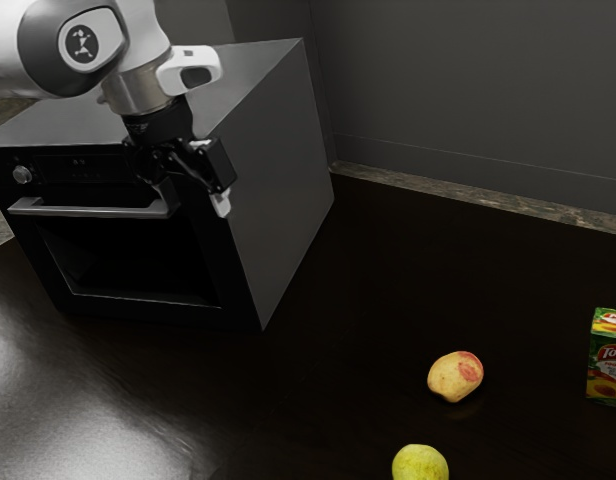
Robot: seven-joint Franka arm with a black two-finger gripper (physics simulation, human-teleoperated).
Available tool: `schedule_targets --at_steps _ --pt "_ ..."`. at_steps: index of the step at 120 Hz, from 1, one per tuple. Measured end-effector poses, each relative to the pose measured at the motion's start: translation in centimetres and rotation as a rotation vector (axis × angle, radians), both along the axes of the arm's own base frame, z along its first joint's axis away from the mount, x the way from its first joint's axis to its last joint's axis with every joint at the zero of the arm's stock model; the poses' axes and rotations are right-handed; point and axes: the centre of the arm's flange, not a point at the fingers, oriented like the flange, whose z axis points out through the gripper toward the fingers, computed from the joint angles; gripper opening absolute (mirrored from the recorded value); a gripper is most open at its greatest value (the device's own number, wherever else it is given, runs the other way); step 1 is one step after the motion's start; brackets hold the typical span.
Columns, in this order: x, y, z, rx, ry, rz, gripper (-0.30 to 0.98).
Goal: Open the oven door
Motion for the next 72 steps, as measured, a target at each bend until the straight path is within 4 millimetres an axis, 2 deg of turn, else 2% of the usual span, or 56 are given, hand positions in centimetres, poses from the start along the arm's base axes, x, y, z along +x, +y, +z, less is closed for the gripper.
schedule_targets --at_steps 20,32,40,43,50,55,65,72 --pt "0.1 -1.8 0.2 -0.001 -0.001 -0.04 0.69" --pt "-1.8 -3.6 4.4 0.001 -0.08 -0.078 0.69" --pt "-5.2 -4.5 9.0 -0.004 -0.167 -0.107 0.68" --pt "-6.4 -3.1 10.2 -0.006 -0.193 -0.099 0.68" --pt "-8.8 4.6 11.3 0.008 -0.229 -0.027 0.68" --pt "-9.8 8.1 11.4 0.042 -0.238 -0.036 0.68" --pt "-9.7 11.3 10.6 0.173 -0.203 -0.119 0.69" --pt "-8.2 12.3 9.2 0.245 -0.169 -0.206 0.69"
